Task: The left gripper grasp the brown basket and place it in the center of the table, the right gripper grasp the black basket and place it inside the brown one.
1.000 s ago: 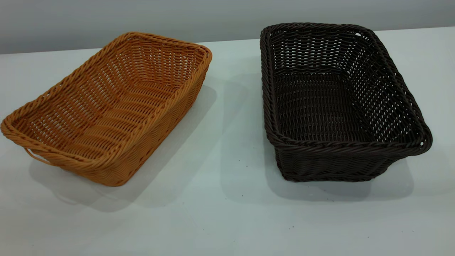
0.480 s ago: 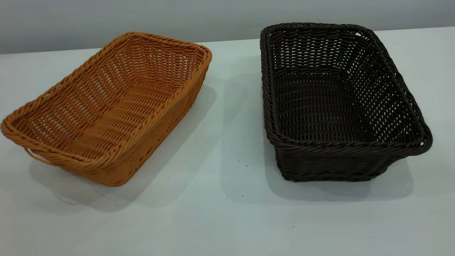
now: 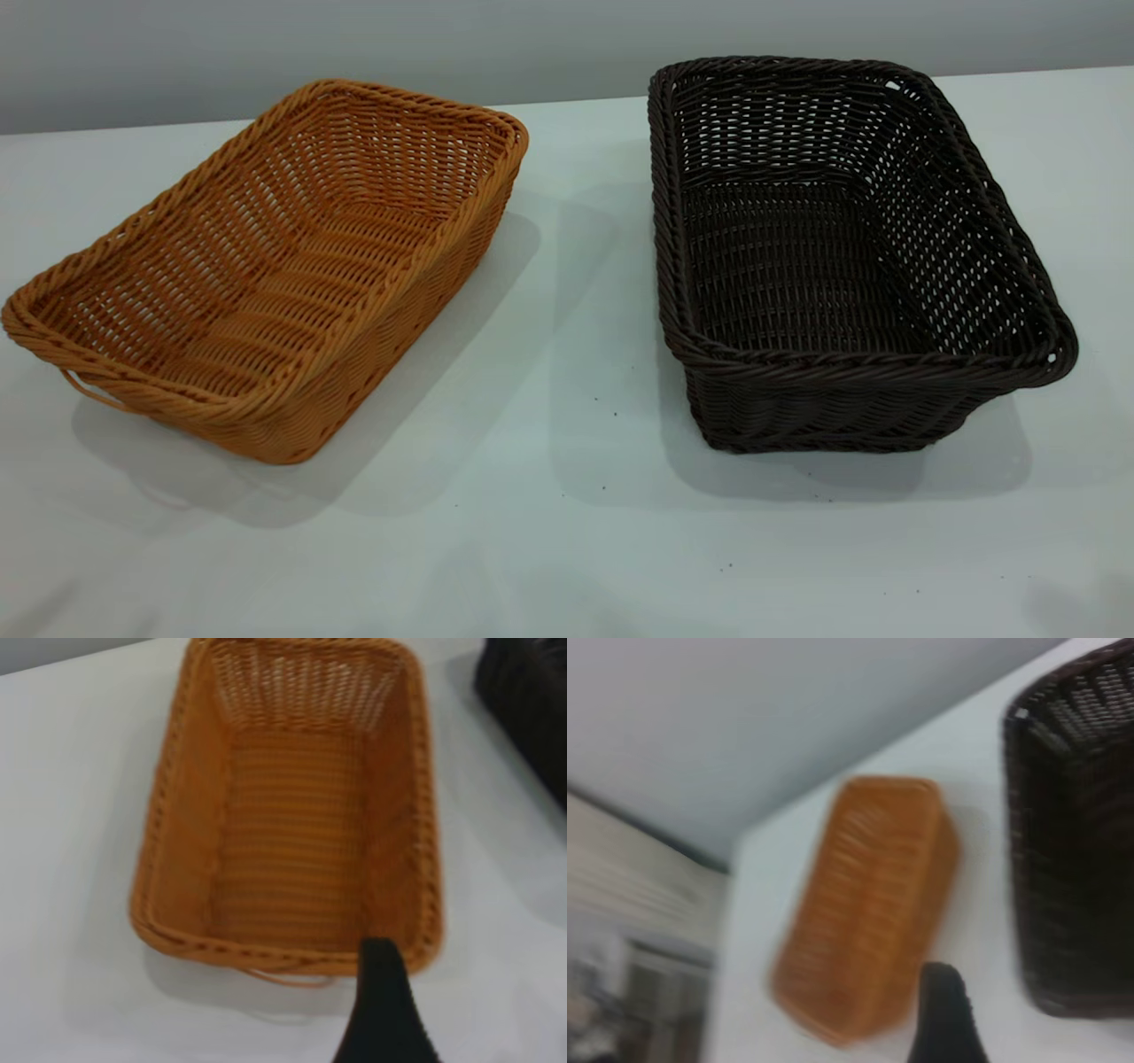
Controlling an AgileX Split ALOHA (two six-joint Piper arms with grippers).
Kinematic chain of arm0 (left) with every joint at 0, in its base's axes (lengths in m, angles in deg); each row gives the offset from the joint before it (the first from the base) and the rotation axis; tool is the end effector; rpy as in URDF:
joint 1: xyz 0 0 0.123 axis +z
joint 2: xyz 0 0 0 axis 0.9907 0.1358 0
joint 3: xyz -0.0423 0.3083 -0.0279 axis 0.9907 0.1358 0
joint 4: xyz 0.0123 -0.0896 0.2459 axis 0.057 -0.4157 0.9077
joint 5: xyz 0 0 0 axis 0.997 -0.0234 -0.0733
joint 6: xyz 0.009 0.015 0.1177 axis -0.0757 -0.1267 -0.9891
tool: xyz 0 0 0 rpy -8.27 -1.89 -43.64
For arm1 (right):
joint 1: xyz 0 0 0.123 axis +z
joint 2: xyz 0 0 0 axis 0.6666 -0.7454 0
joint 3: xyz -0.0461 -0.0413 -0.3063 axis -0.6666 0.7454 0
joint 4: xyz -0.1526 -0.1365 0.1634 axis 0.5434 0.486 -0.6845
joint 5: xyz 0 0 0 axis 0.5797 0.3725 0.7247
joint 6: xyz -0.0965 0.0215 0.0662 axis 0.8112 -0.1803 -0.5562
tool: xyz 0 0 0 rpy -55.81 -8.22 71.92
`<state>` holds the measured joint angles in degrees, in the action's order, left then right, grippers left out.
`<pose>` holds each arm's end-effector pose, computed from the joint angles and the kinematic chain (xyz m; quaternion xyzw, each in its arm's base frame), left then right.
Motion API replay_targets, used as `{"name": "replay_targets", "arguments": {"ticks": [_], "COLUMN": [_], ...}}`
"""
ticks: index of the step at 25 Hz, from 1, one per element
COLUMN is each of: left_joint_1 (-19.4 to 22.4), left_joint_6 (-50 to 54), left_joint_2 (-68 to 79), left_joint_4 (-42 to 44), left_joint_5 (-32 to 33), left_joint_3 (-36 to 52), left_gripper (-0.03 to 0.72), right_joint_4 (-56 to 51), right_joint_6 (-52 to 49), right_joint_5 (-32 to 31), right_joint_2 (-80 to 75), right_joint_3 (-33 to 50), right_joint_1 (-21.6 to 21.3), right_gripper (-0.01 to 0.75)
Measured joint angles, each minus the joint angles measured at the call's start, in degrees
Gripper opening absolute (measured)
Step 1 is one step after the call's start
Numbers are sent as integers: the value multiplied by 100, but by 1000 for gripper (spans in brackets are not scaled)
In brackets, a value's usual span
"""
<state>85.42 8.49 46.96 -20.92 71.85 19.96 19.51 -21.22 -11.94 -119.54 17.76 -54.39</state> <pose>0.1200 -0.0327 0.2763 0.1578 0.8730 -0.0831 0.4540 0.1104 0.0649 0.3038 0.1250 0.8150 0.4214 0.3776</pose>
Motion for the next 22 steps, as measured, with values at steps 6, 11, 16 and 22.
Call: {"name": "replay_targets", "arguments": {"ticks": [6, 11, 16, 22], "left_joint_1": [0, 0, 0, 0], "left_joint_6": [-275, -462, -657, -693], "left_joint_2": [1141, 1822, 2022, 2053], "left_joint_4": [-218, -571, -813, -816], "left_joint_5": [-408, -443, -451, -491], "left_joint_3": [-606, -1028, -1033, -1033], "left_gripper": [424, 426, 426, 426], "right_joint_4": [-922, -933, -1117, -1254], "right_joint_6": [-154, -615, -853, -1250], "right_joint_5": [-54, -61, 6, 743], "right_joint_2": [-901, -1601, -2167, -2798], "right_joint_3": [0, 0, 0, 0], "right_joint_1": [0, 8, 207, 1118], "right_gripper": [448, 444, 429, 426]}}
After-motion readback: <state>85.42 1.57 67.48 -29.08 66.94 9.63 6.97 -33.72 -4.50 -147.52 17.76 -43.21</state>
